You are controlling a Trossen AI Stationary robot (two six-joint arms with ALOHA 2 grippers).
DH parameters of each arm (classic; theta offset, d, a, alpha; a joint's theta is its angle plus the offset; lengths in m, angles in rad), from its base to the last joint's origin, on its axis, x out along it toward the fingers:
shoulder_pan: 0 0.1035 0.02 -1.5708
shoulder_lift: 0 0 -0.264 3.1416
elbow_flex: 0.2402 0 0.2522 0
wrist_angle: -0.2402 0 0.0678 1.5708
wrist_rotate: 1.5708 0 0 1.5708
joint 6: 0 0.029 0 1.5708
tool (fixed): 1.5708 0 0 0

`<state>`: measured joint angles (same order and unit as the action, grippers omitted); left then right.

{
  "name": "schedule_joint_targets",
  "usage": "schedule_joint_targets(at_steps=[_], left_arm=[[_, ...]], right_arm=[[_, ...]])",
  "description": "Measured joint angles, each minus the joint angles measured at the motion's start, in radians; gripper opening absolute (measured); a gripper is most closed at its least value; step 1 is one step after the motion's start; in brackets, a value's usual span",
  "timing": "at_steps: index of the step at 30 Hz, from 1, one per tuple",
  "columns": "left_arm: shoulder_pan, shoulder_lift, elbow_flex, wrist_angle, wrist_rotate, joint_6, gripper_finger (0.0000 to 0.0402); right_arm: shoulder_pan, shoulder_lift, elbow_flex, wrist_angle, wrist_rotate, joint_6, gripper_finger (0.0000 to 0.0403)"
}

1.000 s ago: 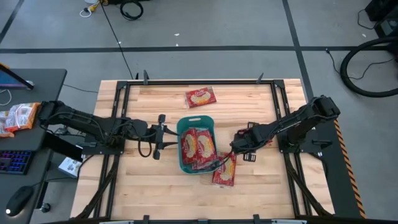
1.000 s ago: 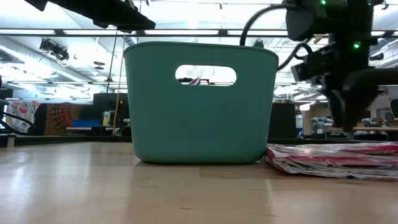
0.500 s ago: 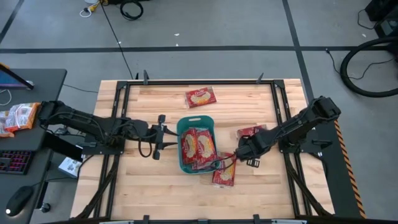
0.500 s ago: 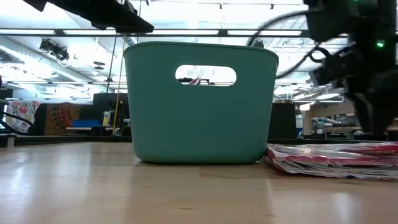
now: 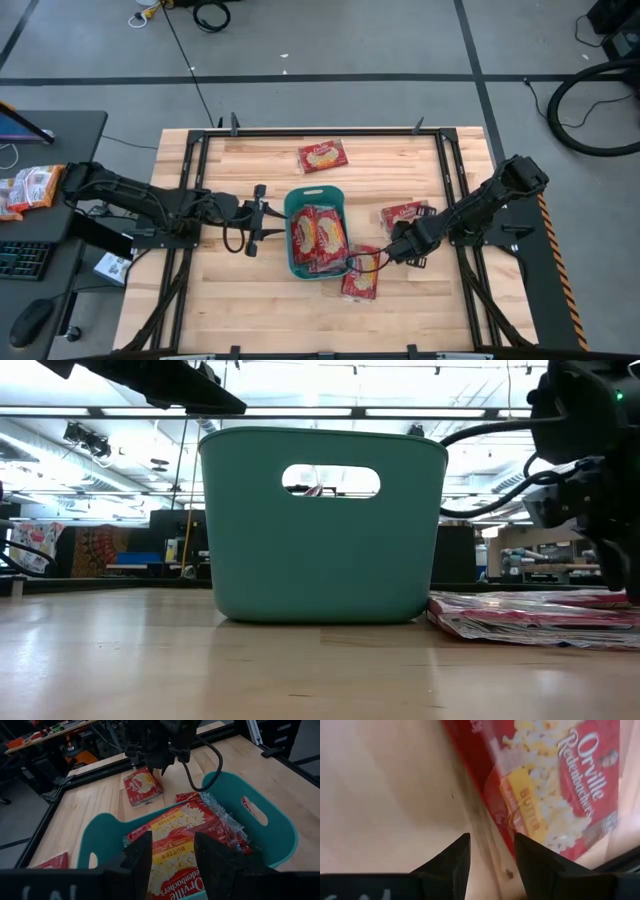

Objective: Sort popcorn bags into baskets
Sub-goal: Put the red popcorn bag into the green bin

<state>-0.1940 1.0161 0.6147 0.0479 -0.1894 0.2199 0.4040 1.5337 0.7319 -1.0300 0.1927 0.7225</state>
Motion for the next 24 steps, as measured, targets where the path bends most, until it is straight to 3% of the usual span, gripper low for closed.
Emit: schedule_joint_targets(at_steps=[11,24], left_arm=[[0.0,0.0,0.0,0.0,0.0,0.0,0.0151],[0.0,0.0,0.0,-0.001,0.0,-0.001,0.0151]], right_arm=[[0.046,0.0,0.001,0.006,0.134,-0.251,0.0156],[0.049,-0.003,-0.078,0.121,0.155,-0.192,0.0154]])
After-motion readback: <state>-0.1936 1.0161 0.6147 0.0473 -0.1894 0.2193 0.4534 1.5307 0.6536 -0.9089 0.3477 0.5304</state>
